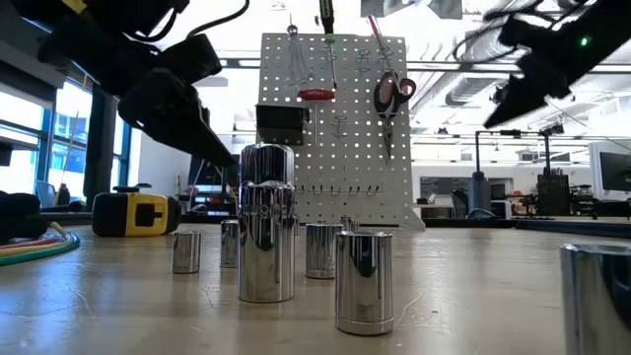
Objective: Hang tools onto peg board
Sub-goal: Put the silver socket into the black bin on the white peg board
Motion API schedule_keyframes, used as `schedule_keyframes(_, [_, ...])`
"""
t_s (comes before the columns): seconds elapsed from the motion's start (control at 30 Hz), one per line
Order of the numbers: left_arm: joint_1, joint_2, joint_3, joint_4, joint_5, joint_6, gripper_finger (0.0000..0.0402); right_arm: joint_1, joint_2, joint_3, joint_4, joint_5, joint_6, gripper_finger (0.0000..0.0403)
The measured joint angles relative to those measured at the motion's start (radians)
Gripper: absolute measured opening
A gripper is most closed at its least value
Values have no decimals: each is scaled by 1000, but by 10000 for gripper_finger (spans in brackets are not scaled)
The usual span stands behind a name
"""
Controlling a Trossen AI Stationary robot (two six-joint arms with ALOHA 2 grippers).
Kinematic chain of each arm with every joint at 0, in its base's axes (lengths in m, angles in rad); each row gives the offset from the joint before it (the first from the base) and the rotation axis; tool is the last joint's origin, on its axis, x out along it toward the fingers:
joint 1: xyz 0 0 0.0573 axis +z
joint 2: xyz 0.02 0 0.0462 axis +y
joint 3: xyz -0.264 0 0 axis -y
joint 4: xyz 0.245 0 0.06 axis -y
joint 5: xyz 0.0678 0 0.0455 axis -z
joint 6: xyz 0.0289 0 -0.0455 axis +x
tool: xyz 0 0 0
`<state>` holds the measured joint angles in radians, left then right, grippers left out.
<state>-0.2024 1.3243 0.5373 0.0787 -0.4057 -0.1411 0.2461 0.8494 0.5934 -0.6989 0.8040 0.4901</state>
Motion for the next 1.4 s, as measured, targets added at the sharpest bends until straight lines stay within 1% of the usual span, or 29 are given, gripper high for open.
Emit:
schedule_keyframes(0.13, [0,0,0,2,-16,4,165,12,-74,0,127,11,-138,89])
schedule_keyframes(0.23, [0,0,0,3,-26,4,165,18,-96,0,257,5,-267,89])
schedule_keyframes(0.33, [0,0,0,2,-27,4,165,17,-93,0,377,-46,-389,89])
schedule_keyframes(0.47, [0,0,0,1,-27,-1,165,2,-67,0,488,-130,-490,89])
schedule_keyframes(0.7, [0,0,0,-31,-28,-23,165,-25,-1,0,511,-224,-488,89])
schedule_keyframes(0.87, [0,0,0,-44,-33,-23,165,-37,72,0,546,-317,-487,89])
schedule_keyframes(1.03, [0,0,0,-26,-52,-22,165,-73,187,0,590,-366,-483,89])
schedule_keyframes(1.13, [0,0,0,-26,-52,-23,165,-116,266,0,624,-403,-471,89])
schedule_keyframes(1.3, [0,0,0,-26,-53,-34,165,-197,392,0,718,-483,-471,89])
schedule_keyframes(1.4, [0,0,0,-24,-53,-38,165,-247,459,0,798,-549,-472,89])
